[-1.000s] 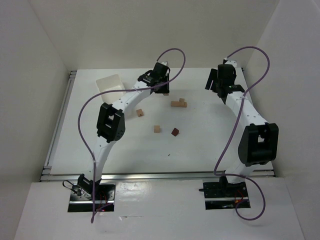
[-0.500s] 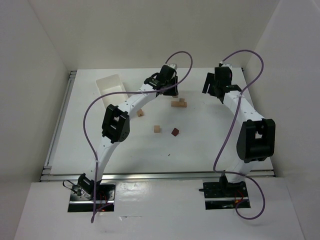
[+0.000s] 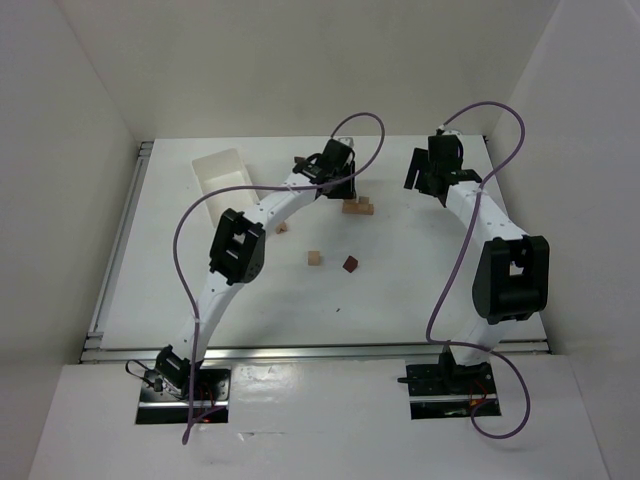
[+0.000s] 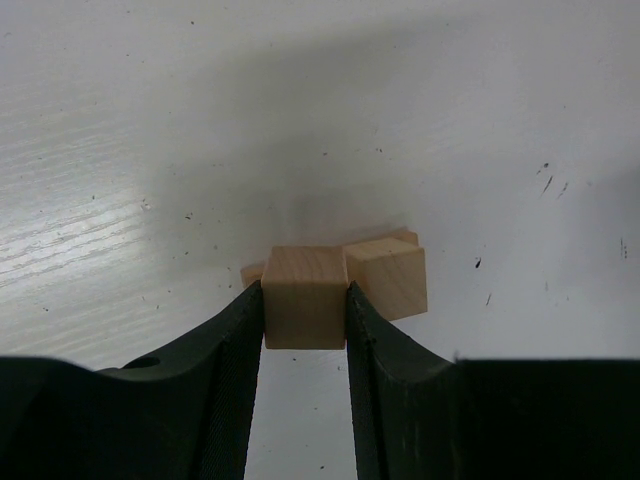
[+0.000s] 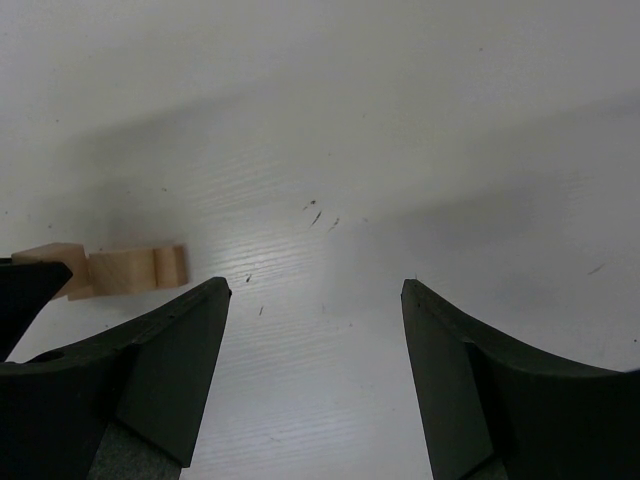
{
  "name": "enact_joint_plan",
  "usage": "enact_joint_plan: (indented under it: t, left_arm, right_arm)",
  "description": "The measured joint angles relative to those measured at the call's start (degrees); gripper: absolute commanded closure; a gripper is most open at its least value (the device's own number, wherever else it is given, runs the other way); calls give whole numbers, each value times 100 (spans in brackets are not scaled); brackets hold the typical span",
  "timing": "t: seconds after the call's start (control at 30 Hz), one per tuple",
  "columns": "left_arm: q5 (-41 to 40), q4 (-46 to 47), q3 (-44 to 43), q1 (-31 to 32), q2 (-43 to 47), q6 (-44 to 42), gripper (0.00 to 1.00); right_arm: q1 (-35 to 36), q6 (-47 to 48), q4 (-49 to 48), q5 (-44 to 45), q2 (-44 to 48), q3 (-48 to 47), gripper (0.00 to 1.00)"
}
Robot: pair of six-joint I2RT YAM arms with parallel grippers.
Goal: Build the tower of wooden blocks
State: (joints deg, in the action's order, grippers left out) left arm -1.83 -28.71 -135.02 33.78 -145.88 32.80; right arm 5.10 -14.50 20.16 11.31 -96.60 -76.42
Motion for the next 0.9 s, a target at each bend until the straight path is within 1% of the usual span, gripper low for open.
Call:
enact_joint_plan:
  t: [0.6,0.67,0.8,0.9]
  left_arm:
    - [-199,-2,57,140,0,52,92]
    - [-221,-2,57,140,0,55,88]
    - [-240,0,57,140,0,52,82]
    - [-243,-2,57,136,0,52,82]
  right_arm:
    - [0,0,7,9,-7,0,22]
    - [0,0,7,4,-15,-2,22]
    - [0,0,28,4,-33,0,22]
    - [0,0,57,4,-44,-2,22]
